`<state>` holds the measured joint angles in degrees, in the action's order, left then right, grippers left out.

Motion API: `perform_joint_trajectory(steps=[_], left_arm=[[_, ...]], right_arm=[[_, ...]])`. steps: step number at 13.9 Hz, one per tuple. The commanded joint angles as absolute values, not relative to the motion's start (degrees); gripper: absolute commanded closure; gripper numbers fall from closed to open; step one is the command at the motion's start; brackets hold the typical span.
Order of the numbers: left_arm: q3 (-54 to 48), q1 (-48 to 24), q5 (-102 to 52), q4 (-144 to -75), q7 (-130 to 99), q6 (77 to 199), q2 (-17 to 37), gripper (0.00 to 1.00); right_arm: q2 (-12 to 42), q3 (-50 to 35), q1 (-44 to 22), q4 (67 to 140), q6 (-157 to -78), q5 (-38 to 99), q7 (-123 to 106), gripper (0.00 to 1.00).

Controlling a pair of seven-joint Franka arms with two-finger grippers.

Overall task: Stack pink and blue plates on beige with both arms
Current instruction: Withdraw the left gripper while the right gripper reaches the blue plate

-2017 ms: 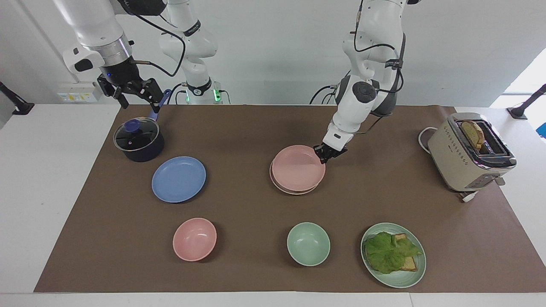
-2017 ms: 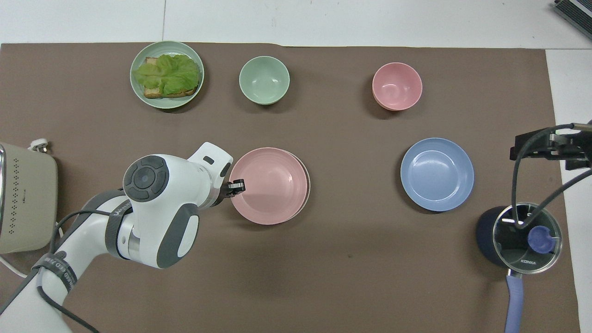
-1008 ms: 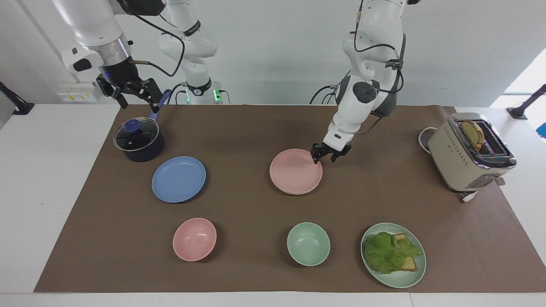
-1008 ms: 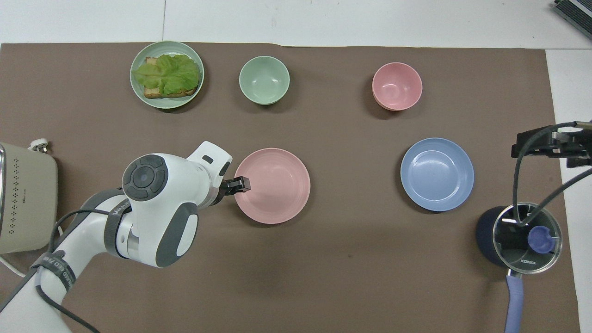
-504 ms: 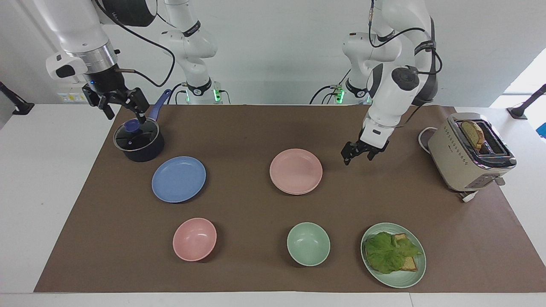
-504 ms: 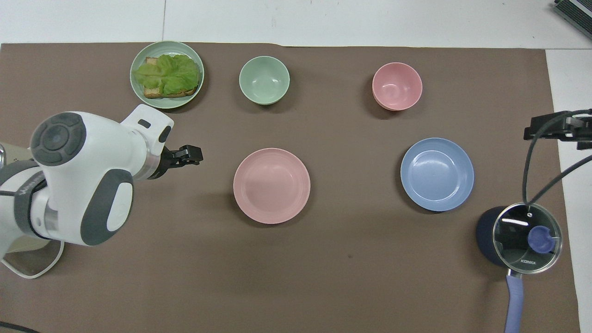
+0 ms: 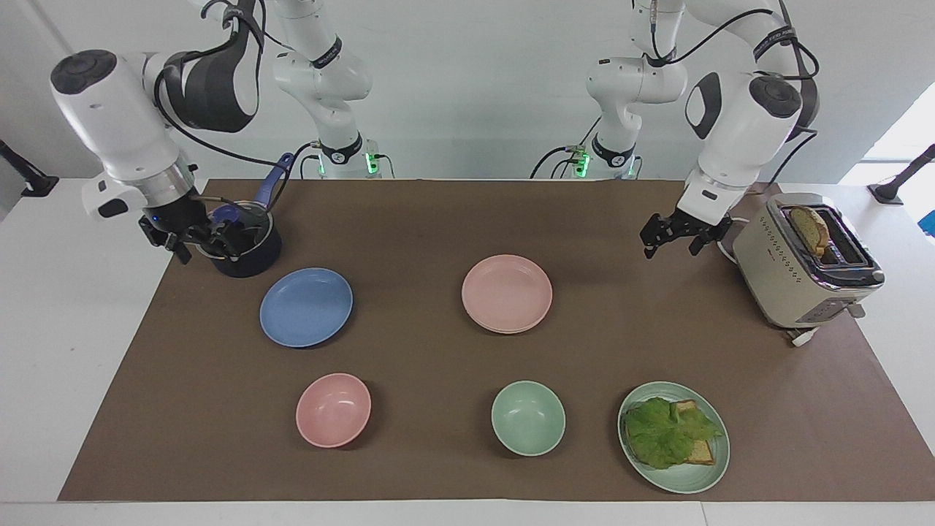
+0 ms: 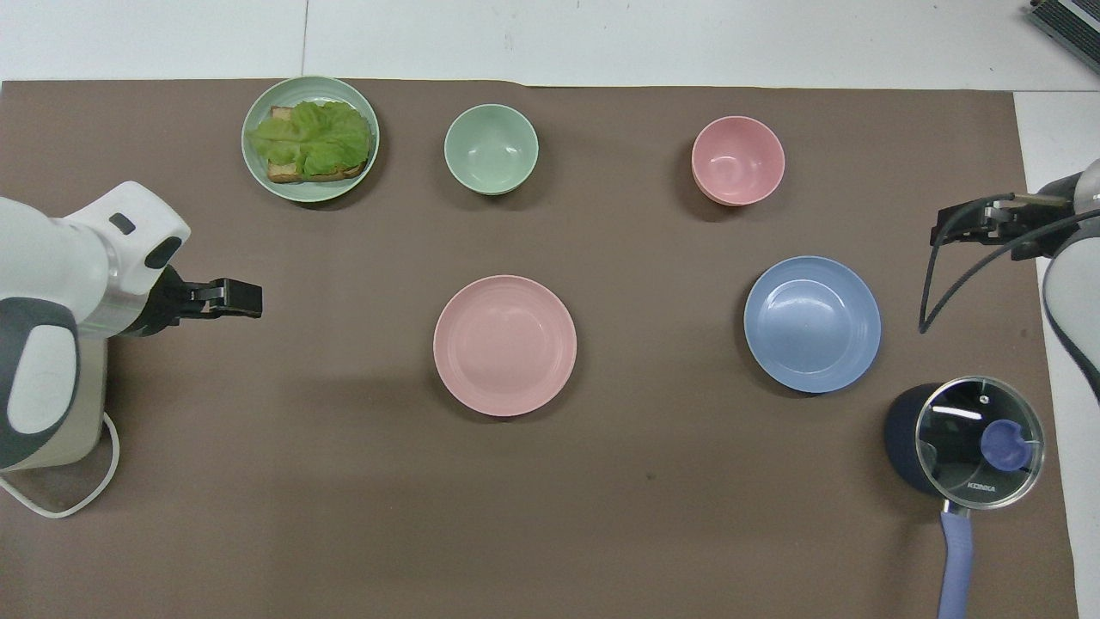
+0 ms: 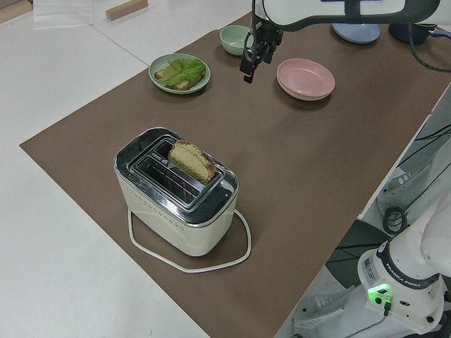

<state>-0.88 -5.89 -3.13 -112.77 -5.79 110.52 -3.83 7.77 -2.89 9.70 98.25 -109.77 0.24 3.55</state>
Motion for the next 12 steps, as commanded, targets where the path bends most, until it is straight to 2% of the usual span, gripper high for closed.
perform_joint_trajectory(steps=[1,6,12], left_arm=[[-1.49,-3.00,-2.11,-106.90,0.68,102.68,-3.87,0.00],[-1.41,-1.85,-0.26,-97.13,2.20,91.24,-4.04,0.00],[-0.88,-1.85,-0.35,-95.55,2.20,88.70,-5.00,0.00]], right_arm=[[6.59,-3.25,10.20,108.42,-118.18,0.09,2.02,0.00],[7.20,-3.16,10.20,116.52,-124.60,-0.09,1.93,0.00],[13.52,-3.16,11.34,118.30,-132.18,-2.10,0.53,0.00]])
